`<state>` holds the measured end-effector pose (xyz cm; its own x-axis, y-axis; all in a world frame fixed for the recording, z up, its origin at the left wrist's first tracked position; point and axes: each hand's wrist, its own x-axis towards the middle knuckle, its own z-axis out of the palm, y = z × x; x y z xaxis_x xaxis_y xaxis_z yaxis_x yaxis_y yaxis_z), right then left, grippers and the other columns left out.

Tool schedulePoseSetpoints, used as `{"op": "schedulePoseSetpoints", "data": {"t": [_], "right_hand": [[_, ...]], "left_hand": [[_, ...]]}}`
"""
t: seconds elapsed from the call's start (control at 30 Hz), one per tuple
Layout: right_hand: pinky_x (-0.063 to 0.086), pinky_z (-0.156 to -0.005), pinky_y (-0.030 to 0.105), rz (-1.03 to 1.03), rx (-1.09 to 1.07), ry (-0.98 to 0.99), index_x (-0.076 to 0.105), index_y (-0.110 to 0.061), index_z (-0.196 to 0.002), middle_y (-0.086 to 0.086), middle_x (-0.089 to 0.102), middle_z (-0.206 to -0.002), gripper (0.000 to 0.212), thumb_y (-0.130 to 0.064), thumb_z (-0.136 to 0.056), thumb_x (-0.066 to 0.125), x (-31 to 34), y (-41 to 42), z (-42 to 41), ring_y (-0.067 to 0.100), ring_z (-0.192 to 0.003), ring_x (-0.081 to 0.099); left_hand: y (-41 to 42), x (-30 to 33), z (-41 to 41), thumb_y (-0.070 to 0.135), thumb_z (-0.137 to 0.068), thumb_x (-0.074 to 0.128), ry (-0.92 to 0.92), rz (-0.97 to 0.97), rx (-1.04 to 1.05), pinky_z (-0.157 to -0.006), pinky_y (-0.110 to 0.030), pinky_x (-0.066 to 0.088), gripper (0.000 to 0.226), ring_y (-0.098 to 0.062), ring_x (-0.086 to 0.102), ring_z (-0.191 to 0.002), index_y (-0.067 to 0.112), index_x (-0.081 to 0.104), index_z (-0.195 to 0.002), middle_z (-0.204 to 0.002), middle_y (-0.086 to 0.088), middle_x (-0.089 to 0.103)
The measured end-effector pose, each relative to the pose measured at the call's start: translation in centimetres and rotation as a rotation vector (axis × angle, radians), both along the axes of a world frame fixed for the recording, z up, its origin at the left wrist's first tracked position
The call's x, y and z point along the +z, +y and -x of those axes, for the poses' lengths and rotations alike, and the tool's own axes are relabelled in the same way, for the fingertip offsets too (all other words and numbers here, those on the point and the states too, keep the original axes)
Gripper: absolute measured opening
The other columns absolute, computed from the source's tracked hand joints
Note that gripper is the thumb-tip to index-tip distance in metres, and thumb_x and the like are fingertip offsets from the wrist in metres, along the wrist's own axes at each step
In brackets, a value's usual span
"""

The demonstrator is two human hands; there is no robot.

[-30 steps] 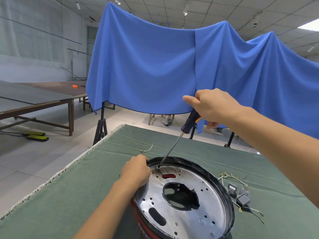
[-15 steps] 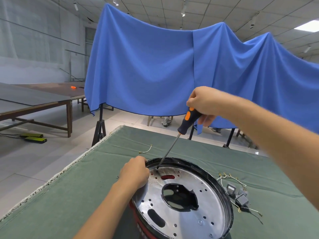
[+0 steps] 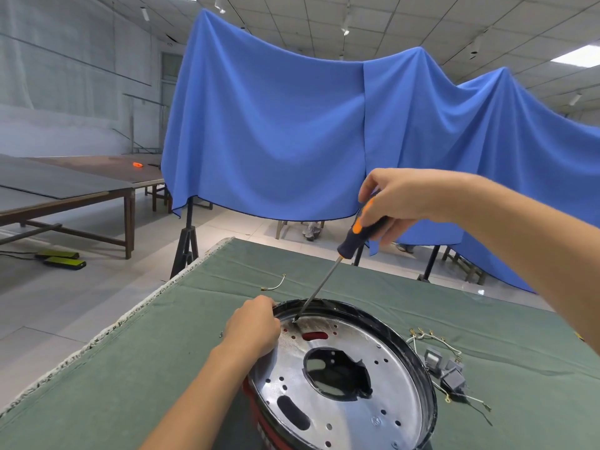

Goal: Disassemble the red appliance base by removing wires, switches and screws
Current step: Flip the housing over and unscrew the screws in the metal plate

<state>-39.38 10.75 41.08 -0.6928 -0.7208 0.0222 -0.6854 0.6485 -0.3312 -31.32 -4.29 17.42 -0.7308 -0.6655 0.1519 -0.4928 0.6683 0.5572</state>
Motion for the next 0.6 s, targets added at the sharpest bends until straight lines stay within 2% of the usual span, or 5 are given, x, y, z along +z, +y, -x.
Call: {"op": "schedulePoseSetpoints", "data": {"t": [0.07,0.2,0.33,0.43,0.6], "right_hand": [[0.06,-0.079,0.041,0.063,0.003,-0.035,0.052,-0.009,-0.094,0.015,0.073,-0.093,0.017,-0.009,-0.086,0.067,-0.2,0.1,-0.1,0.029,-0.079,0.074],[0.057,-0.057,0.032,0.01,-0.164,0.201,0.044,-0.012,-0.09,0.007,0.069,-0.075,0.041,-0.051,-0.089,0.057,-1.7,0.0,0.1,0.024,-0.045,0.067],[0.056,-0.059,0.029,0.068,-0.101,0.154,0.049,-0.01,-0.099,0.013,0.07,-0.079,0.011,-0.019,-0.094,0.052,-1.6,0.0,1.4,0.021,-0.048,0.067],[0.061,-0.071,0.039,0.13,-0.011,-0.075,0.048,-0.017,-0.114,0.009,0.067,-0.095,0.031,-0.011,-0.086,0.062,-0.8,0.6,1.8,0.024,-0.073,0.071],[0.047,-0.04,0.021,0.013,-0.168,0.198,0.05,-0.011,-0.102,0.009,0.067,-0.085,0.04,-0.049,-0.093,0.051,-2.1,0.8,2.0,0.019,-0.04,0.064]], "left_hand": [[-0.1,0.0,0.0,0.008,-0.084,0.044,0.0,-0.004,-0.003,-0.078,-0.039,0.051,0.015,-0.033,0.059,-0.089,0.011,0.058,-0.087,-0.092,-0.01,0.064],[0.0,0.0,0.1,0.009,-0.084,0.043,-0.003,-0.004,-0.002,-0.078,-0.04,0.051,0.014,-0.033,0.059,-0.088,0.011,0.057,-0.085,-0.091,-0.011,0.063],[-0.1,-0.1,0.2,0.009,-0.083,0.043,-0.007,0.008,0.0,-0.077,-0.04,0.05,0.014,-0.033,0.058,-0.088,0.011,0.056,-0.086,-0.092,-0.011,0.063],[-0.1,-0.1,0.2,0.008,-0.084,0.043,-0.007,0.013,-0.001,-0.077,-0.04,0.049,0.012,-0.034,0.057,-0.088,0.011,0.055,-0.084,-0.092,-0.012,0.062],[-0.1,-0.1,0.2,0.008,-0.085,0.044,-0.003,0.01,0.004,-0.079,-0.041,0.05,0.015,-0.034,0.057,-0.089,0.01,0.058,-0.088,-0.093,-0.011,0.063]]}}
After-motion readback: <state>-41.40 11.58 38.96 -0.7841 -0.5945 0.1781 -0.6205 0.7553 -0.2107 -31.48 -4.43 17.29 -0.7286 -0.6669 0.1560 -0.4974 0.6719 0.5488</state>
